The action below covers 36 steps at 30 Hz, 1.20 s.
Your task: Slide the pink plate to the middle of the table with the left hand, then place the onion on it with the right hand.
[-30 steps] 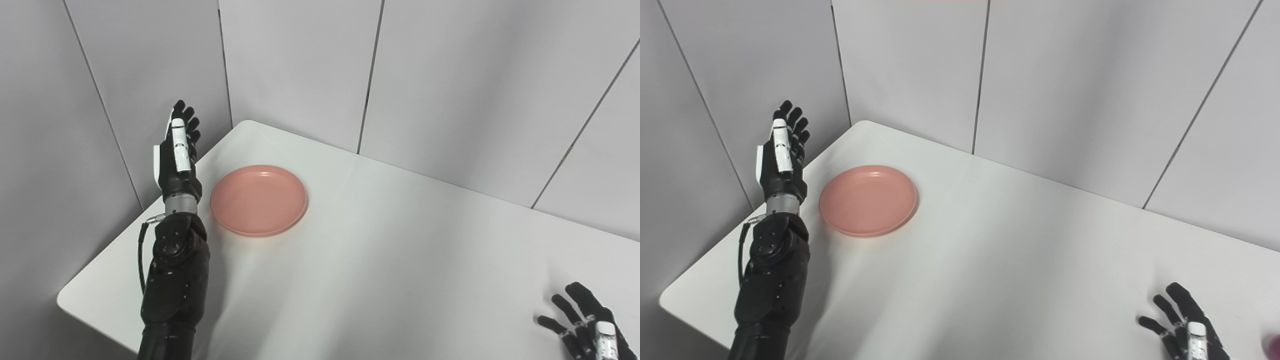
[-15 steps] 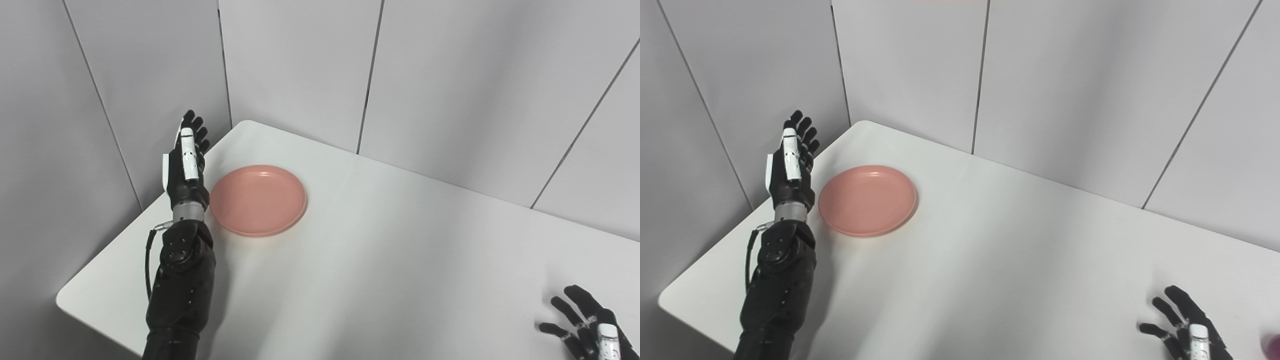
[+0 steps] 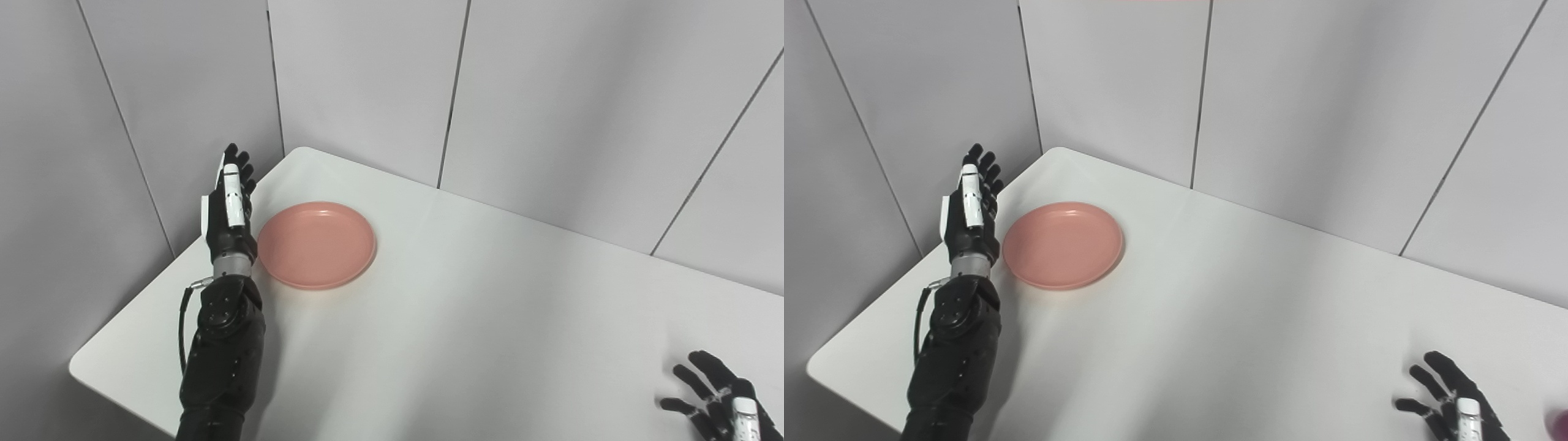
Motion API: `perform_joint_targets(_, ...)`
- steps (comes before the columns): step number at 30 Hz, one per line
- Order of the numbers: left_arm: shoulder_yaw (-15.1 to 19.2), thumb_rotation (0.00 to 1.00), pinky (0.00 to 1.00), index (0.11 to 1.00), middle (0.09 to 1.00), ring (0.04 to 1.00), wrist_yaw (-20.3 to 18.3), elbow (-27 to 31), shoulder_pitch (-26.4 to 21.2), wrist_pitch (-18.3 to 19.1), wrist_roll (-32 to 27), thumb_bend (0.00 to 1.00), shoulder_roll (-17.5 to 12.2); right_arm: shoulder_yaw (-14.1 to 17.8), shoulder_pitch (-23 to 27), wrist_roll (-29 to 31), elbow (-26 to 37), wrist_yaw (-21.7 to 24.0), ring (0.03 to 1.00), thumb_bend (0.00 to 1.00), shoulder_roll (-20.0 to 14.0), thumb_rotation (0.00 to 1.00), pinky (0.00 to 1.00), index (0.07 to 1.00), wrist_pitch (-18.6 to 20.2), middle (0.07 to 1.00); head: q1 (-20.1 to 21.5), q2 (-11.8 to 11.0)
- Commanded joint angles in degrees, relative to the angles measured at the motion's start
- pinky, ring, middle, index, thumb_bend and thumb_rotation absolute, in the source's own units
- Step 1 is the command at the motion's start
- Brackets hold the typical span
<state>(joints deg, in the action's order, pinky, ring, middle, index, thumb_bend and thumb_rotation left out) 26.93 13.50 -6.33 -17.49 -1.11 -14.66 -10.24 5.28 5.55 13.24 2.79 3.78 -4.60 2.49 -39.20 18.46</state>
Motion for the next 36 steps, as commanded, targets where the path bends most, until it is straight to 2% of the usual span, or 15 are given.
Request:
perform_joint_targets(1, -0.1, 1.0, 0.99, 0.945, 0.973, 0.975, 0.3, 1.4, -0.9, -1.4, 0.3, 0.35, -0.7, 0.4, -0.2, 0.7, 0.6, 0.7, 0.747, 0.74, -0.4, 0.75, 0.45, 0.705, 0.1, 0.794, 0.0, 0.1)
perform_joint_targets(18, 0.4, 1.0, 1.0, 0.944, 0.973, 0.977, 1.8, 1.7, -0.2, -1.0, 0.5, 0.36, 0.0, 0.4, -0.1, 0.3, 0.3, 1.2, 0.763, 0.84, -1.1, 0.76, 0.47, 0.71, -0.3, 0.806, -0.4, 0.3)
perform_joint_targets(24, 0.4, 1.0, 0.99, 0.941, 0.967, 0.973, 2.4, 2.3, 0.5, -0.5, 0.6, 0.36, 0.0, 0.6, 0.1, 0.6, 0.1, 1.1, 0.769, 0.81, -1.0, 0.76, 0.47, 0.711, -0.1, 0.81, -0.5, 0.5)
perform_joint_targets(29, -0.2, 1.0, 0.99, 0.936, 0.965, 0.968, 1.5, 0.1, 0.6, -2.1, 0.2, 0.37, -0.1, 0.5, 0.1, 0.5, 0.1, 1.3, 0.774, 0.82, -1.1, 0.77, 0.48, 0.718, -0.4, 0.816, -0.6, 0.6)
perform_joint_targets(36, -0.7, 1.0, 0.99, 0.947, 0.97, 0.966, 0.8, -1.9, 0.3, -2.0, -0.6, 0.36, 0.0, 0.5, 0.1, 1.1, 0.4, 1.5, 0.779, 0.83, -1.2, 0.76, 0.49, 0.715, 0.2, 0.819, -0.6, 0.6)
